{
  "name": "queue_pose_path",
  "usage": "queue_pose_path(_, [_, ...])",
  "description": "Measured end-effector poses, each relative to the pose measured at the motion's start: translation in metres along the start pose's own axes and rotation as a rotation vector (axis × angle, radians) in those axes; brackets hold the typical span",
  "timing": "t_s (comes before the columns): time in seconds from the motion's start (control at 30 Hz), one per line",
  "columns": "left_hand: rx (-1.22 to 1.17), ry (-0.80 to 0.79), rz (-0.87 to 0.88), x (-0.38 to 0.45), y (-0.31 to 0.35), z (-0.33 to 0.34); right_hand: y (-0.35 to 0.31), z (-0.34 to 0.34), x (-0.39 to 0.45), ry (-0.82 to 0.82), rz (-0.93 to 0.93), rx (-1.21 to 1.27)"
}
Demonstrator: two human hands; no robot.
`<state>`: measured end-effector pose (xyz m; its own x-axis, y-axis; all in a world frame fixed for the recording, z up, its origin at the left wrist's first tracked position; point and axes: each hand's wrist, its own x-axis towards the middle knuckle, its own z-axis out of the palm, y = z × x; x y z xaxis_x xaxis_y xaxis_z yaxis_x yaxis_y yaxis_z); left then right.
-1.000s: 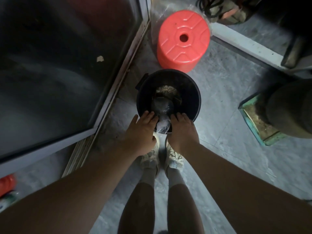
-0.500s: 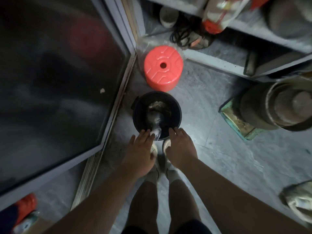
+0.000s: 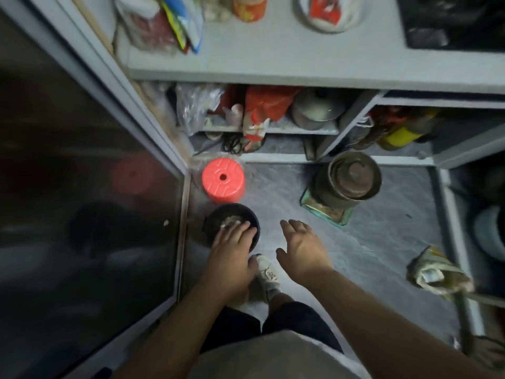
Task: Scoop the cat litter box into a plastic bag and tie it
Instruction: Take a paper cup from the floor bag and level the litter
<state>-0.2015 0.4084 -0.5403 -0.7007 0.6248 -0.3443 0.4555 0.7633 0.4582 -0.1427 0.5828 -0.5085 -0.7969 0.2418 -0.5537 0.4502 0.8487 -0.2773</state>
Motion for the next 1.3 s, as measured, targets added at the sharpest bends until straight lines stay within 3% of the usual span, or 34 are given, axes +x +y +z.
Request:
queue_pose_path(0.2, [0.034, 0.093, 0.250, -0.022, 0.030, -0.042, -0.008, -0.017, -0.076, 0.228, 0.216, 0.160])
queue_pose_path(0.57, [0.144, -0.127, 0.674, -0.086, 0.124, -0.030, 0.005, 0.022, -0.229, 0.447, 0.558, 0.343])
queue_pose_path(0.93, [0.283, -0.335, 1.034, -0.211, 0.202, 0.053, 0.017, 0.140, -0.402, 0.634, 0.933, 0.608])
queue_pose_path(1.3, [0.397, -0.503, 1.282, -0.368, 0.241, 0.142, -0.004, 0.275, -0.564, 0.767, 1.240, 0.854])
